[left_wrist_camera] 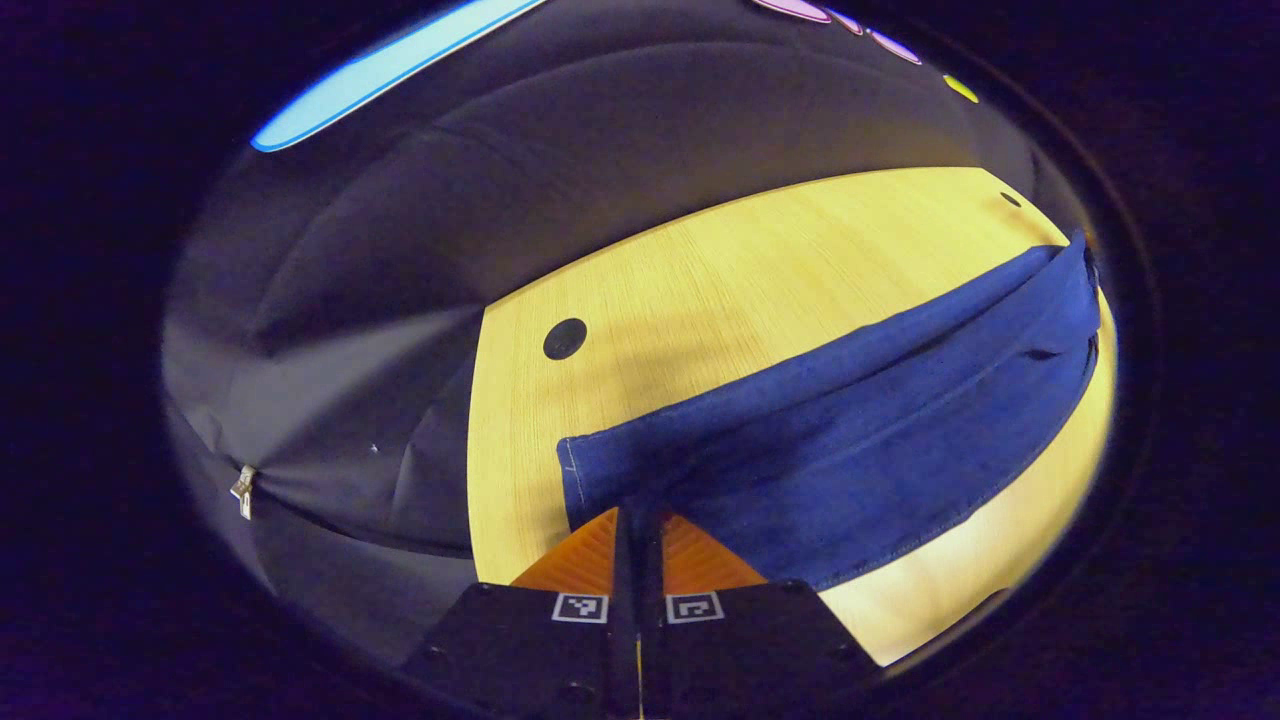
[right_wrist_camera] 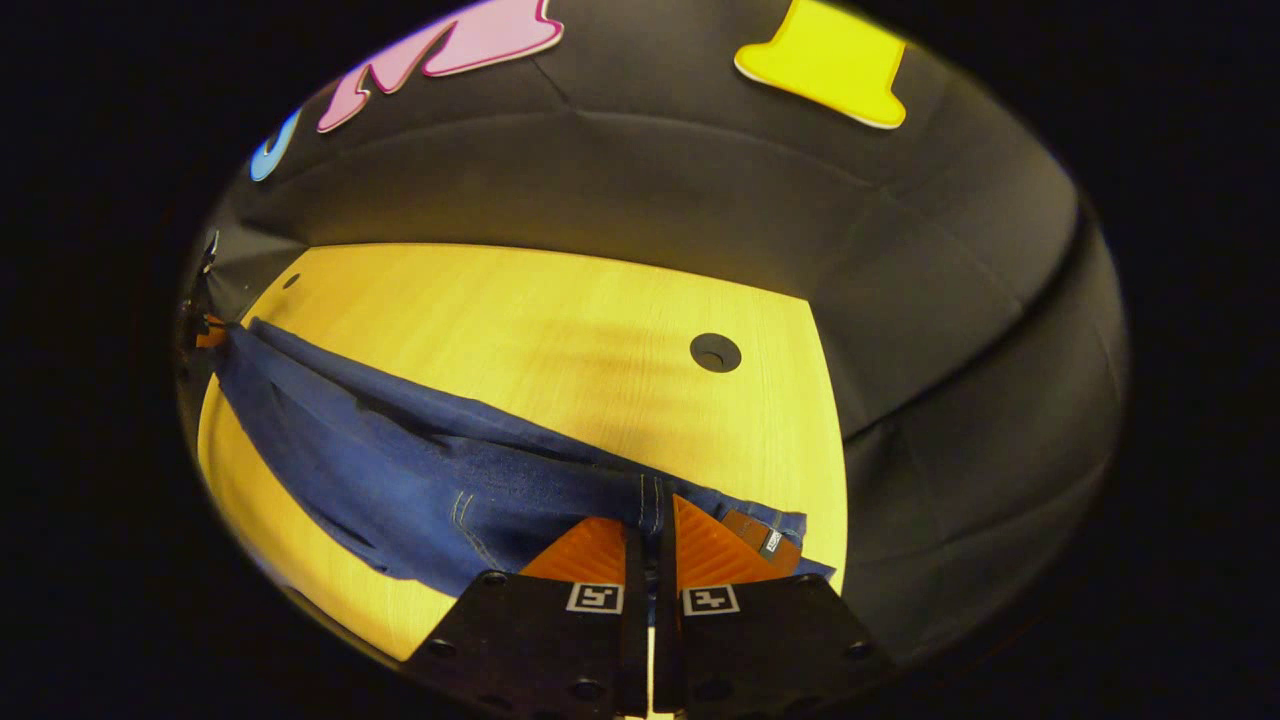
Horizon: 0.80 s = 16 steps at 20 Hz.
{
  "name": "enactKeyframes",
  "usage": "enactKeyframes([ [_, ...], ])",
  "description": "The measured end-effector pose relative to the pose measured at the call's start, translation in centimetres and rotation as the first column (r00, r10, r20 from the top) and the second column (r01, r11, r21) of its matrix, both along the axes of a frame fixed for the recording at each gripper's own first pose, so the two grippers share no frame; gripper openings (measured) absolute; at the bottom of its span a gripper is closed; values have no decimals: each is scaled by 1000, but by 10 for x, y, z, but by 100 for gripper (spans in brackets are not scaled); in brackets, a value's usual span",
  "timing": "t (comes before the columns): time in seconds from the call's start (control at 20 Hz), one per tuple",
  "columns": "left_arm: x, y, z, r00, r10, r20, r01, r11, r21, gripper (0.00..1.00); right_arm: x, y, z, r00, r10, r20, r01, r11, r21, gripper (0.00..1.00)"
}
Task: Grasp the waist and the cuffs of the jeans and fold them to make the two legs overlap; first hold the waist and fold one-third of the jeans toward the cuffs, then hold the cuffs and fold the remaining one-third in the same direction to finish folding.
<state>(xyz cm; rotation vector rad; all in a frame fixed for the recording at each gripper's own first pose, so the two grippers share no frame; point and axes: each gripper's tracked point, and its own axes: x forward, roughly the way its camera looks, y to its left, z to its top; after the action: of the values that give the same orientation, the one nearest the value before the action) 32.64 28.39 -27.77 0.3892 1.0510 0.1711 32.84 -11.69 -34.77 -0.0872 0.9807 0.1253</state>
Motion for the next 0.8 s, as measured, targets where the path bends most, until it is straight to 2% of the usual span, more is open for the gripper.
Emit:
enactKeyframes([
  [0.15,-2,17,-25,997,52,-56,-49,997,57,16,10,6,-28,998,-33,-48,34,999,31,9],
  [0.2,-3,26,-26,996,65,-63,-60,995,77,28,13,12,-34,997,-41,-58,45,996,71,29],
  [0.25,-4,35,-21,996,75,-49,-70,993,98,55,17,18,-34,997,-53,-60,60,992,111,36],
  [0.3,-2,47,-7,996,85,8,-86,989,123,83,24,23,-35,996,-72,-50,79,985,151,52],
  [0.35,8,54,13,990,91,110,-105,985,135,94,30,26,-30,995,-89,-40,96,975,200,68],
  [0.45,16,37,48,955,102,280,-124,990,63,96,39,22,-9,992,-130,2,126,962,244,100],
  [0.65,-1,-22,94,912,86,401,-54,995,-90,96,37,-10,36,977,-204,66,174,935,309,99],
  [0.8,-15,-69,111,878,102,467,-14,982,-188,97,19,-48,62,950,-306,58,274,910,311,99],
])
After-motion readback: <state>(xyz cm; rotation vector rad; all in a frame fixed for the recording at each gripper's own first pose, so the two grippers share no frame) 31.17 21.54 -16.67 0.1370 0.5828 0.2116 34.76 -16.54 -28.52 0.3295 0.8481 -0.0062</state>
